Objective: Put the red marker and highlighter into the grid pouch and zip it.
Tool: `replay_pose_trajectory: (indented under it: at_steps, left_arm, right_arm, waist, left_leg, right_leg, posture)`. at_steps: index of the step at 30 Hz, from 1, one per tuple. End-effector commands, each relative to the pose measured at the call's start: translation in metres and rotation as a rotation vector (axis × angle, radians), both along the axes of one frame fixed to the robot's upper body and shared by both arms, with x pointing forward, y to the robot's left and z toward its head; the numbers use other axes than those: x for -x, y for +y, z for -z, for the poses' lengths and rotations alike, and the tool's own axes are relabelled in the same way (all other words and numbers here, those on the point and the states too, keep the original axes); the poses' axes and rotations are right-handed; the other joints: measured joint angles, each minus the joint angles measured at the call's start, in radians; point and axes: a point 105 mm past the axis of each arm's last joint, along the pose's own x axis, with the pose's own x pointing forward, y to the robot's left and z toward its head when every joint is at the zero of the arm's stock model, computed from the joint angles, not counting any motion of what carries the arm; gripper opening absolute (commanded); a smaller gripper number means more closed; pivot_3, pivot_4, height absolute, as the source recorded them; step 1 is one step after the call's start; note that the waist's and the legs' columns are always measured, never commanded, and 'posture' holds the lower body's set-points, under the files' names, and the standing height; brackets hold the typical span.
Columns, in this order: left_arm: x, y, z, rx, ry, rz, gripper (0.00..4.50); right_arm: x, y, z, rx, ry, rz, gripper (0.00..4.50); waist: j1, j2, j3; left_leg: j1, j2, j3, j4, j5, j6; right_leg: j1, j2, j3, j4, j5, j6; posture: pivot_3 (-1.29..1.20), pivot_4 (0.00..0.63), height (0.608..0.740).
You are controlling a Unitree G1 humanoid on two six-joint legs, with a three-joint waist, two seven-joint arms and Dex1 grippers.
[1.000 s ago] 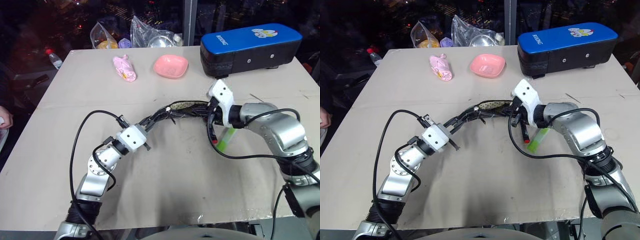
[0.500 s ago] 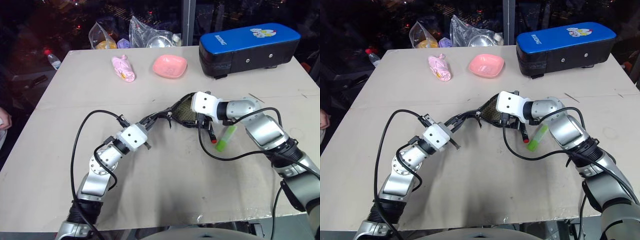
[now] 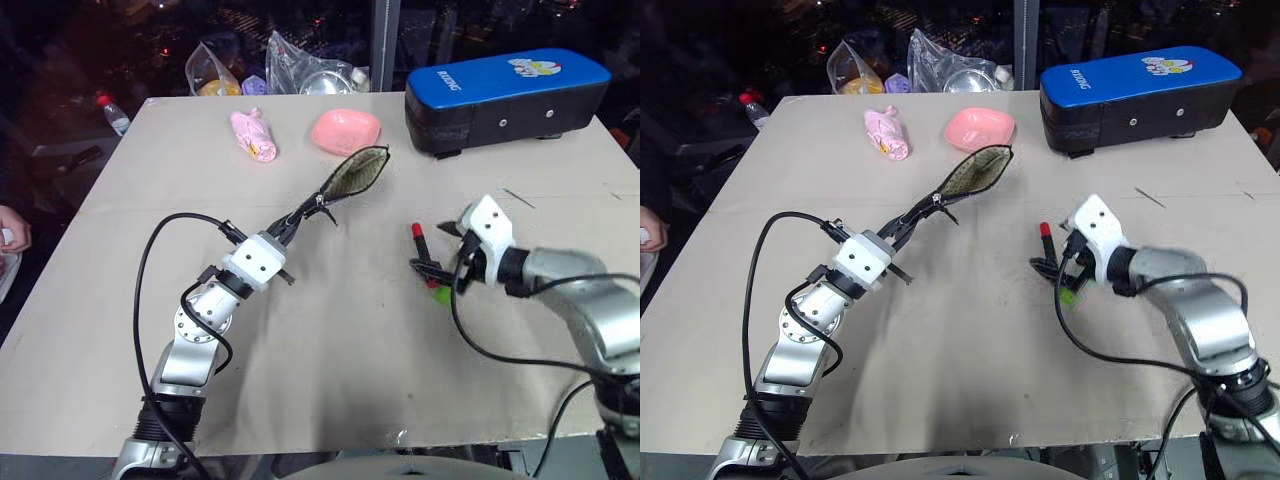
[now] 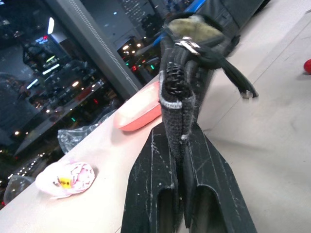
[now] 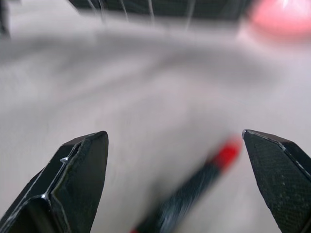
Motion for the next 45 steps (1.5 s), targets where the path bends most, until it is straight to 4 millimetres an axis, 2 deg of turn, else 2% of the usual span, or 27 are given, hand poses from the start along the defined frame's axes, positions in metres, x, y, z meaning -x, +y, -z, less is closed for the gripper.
replay_pose_trajectory:
  at_steps: [1, 2, 6, 10, 12, 13, 15, 19, 21, 23, 26, 29, 40, 45]
  left_arm:
    - [0.000, -0.001, -0.010, 0.006, -0.039, 0.012, 0.00]
    - [0.000, -0.002, -0.010, 0.006, -0.040, 0.014, 0.00]
    - [0.000, -0.004, -0.011, 0.009, -0.042, 0.017, 0.00]
    - [0.000, -0.005, -0.011, 0.012, -0.043, 0.016, 0.00]
    - [0.001, -0.005, -0.010, 0.012, -0.042, 0.016, 0.00]
    - [0.001, -0.004, -0.010, 0.011, -0.041, 0.014, 0.00]
    - [0.001, -0.004, -0.009, 0.011, -0.041, 0.012, 0.00]
    - [0.001, -0.003, -0.010, 0.018, -0.041, 0.005, 0.00]
    - [0.001, -0.002, -0.009, 0.020, -0.040, 0.004, 0.00]
    - [0.000, -0.003, -0.009, 0.021, -0.037, 0.008, 0.00]
    - [-0.001, -0.006, -0.008, 0.019, -0.034, 0.022, 0.00]
    - [-0.001, -0.010, -0.008, 0.016, -0.034, 0.039, 0.00]
    - [0.004, -0.030, -0.011, -0.052, -0.063, 0.128, 0.00]
    - [0.008, -0.042, -0.011, -0.082, -0.056, 0.191, 0.00]
  right_arm:
    - [-0.005, 0.005, 0.010, 0.013, -0.010, 0.105, 4.49]
    - [-0.007, 0.004, 0.018, 0.026, 0.010, 0.138, 4.49]
    - [-0.009, 0.006, 0.033, 0.087, 0.031, 0.159, 3.32]
    - [-0.009, 0.010, 0.032, 0.089, 0.034, 0.139, 1.23]
    - [-0.010, 0.008, 0.030, 0.087, 0.038, 0.146, 0.46]
    - [-0.012, 0.007, 0.026, 0.082, 0.031, 0.156, 0.29]
    - [-0.015, 0.004, 0.019, 0.074, 0.019, 0.171, 0.30]
    - [-0.027, -0.003, -0.031, -0.020, -0.050, 0.205, 0.30]
    - [-0.025, -0.002, -0.055, -0.037, -0.095, 0.136, 0.30]
    - [-0.018, -0.001, -0.069, 0.018, -0.145, 0.038, 0.30]
    - [-0.012, -0.011, -0.071, 0.260, -0.257, -0.080, 0.30]
    - [-0.017, -0.015, -0.073, 0.489, -0.405, -0.183, 0.30]
    - [-0.044, 0.008, -0.077, 0.664, -0.596, -0.367, 0.30]
    - [-0.047, 0.024, -0.080, 0.727, -0.670, -0.462, 0.30]
  waist:
    - [0.000, 0.000, 0.000]
    - [0.002, -0.001, -0.001]
    - [0.003, -0.001, -0.001]
    - [0.002, -0.001, -0.001]
    - [0.002, -0.001, -0.001]
    - [0.003, -0.001, -0.001]
    - [0.003, -0.001, -0.001]
    - [0.000, -0.001, -0.001]
    - [0.002, -0.001, 0.000]
    - [0.004, -0.001, 0.000]
    - [0.006, -0.001, 0.000]
    - [-0.001, -0.001, 0.000]
    - [-0.003, -0.001, 0.000]
    - [0.000, -0.001, 0.000]
  left_leg:
    - [0.000, 0.000, 0.000, 0.000, 0.000, 0.000]
    - [0.000, 0.000, 0.000, 0.000, 0.001, -0.001]
    - [-0.001, 0.000, -0.001, 0.001, 0.001, -0.002]
    - [-0.002, 0.000, -0.001, 0.001, 0.002, -0.003]
    - [-0.002, 0.000, -0.002, 0.001, 0.001, -0.002]
    - [-0.002, 0.000, -0.002, 0.002, 0.001, -0.002]
    - [-0.002, -0.001, -0.002, 0.002, 0.001, -0.002]
    - [-0.003, 0.000, -0.002, 0.002, 0.001, -0.002]
    - [-0.003, 0.000, -0.002, 0.002, 0.001, -0.002]
    - [-0.005, 0.000, -0.003, 0.002, 0.001, -0.002]
    - [-0.006, -0.002, -0.005, 0.002, 0.002, -0.002]
    - [-0.006, -0.002, -0.003, 0.003, 0.002, -0.003]
    - [-0.006, 0.000, -0.002, 0.004, 0.004, -0.006]
    - [-0.006, 0.000, -0.002, 0.004, 0.004, -0.006]
  right_leg:
    - [0.000, 0.000, 0.000, 0.000, 0.000, 0.000]
    - [0.000, 0.000, 0.000, 0.000, 0.000, 0.000]
    - [0.000, 0.000, -0.002, 0.000, 0.000, 0.000]
    - [0.000, 0.000, -0.004, 0.000, 0.000, 0.000]
    - [0.000, 0.001, -0.004, 0.000, 0.000, 0.000]
    - [0.000, 0.001, -0.004, 0.000, 0.000, 0.000]
    - [0.000, 0.001, -0.004, 0.000, 0.000, 0.000]
    - [-0.001, 0.001, -0.004, 0.001, 0.000, 0.000]
    - [-0.002, 0.001, -0.004, 0.001, 0.000, 0.000]
    - [-0.003, 0.001, -0.005, 0.001, 0.000, 0.000]
    - [-0.003, 0.001, -0.008, -0.001, 0.000, 0.000]
    - [-0.002, 0.000, -0.007, -0.002, 0.000, 0.000]
    - [-0.003, 0.001, -0.006, 0.000, 0.000, 0.000]
    - [-0.004, 0.000, -0.006, 0.001, 0.001, 0.000]
  posture:
    - [0.00, 0.150, 0.734]
    - [0.00, 0.150, 0.734]
    - [0.00, 0.150, 0.734]
    - [0.00, 0.150, 0.734]
    - [0.00, 0.150, 0.734]
    - [0.00, 0.150, 0.734]
    - [0.00, 0.150, 0.734]
    - [0.00, 0.150, 0.734]
    - [0.00, 0.150, 0.734]
    - [0.00, 0.150, 0.734]
    - [0.00, 0.150, 0.734]
    - [0.00, 0.150, 0.734]
    - [0.00, 0.150, 0.734]
    - [0.00, 0.150, 0.734]
